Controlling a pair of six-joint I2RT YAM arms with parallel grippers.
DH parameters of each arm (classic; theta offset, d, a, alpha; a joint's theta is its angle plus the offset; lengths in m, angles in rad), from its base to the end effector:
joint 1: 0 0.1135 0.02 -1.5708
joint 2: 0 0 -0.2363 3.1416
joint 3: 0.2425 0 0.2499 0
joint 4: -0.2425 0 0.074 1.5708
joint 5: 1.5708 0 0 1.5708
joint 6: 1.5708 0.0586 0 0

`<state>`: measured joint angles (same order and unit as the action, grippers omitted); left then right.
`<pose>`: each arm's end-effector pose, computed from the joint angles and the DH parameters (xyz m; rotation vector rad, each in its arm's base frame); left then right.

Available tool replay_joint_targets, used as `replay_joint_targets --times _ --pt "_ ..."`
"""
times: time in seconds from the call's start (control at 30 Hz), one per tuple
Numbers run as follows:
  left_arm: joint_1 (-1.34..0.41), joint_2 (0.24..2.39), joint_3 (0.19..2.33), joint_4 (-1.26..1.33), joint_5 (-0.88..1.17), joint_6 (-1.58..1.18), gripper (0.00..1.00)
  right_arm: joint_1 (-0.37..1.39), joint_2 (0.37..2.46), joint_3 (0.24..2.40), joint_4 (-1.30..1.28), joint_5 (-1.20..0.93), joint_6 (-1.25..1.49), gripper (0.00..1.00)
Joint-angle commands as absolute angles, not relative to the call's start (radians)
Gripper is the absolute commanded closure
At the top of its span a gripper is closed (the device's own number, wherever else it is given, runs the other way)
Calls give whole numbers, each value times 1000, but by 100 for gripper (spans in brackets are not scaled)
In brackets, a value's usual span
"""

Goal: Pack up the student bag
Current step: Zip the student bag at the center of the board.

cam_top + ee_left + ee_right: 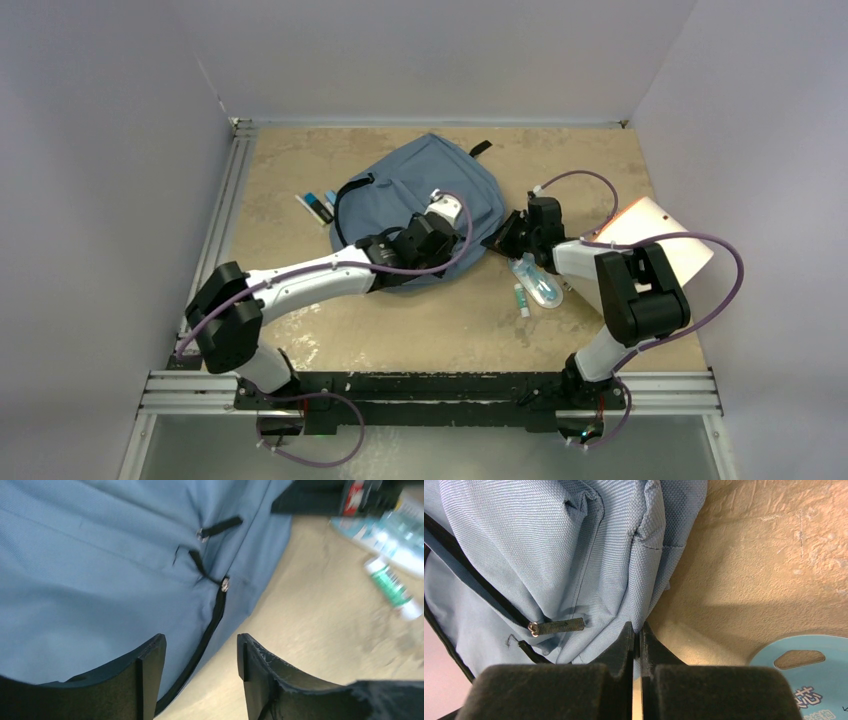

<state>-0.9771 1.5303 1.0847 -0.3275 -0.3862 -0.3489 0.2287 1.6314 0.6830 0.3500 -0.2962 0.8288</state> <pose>0.2124 -0.2753 0.2096 0.5253 2.2246 -0.2398 0.3194 0.0919 0.1140 0.5029 2.2347 0.9030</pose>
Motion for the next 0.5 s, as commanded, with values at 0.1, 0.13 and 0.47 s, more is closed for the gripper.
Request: replay_joint_targets --times 0.1,0.13,0.47 --pt "-969 1697 1326 -431 -492 -658 45 222 1605 707 366 -251 817 100" --pt "-965 1714 1343 -464 -499 -694 45 222 1606 706 366 -251 818 100" --pt "-915 1777 1362 -523 -481 -850 46 222 1608 707 369 -260 816 100"
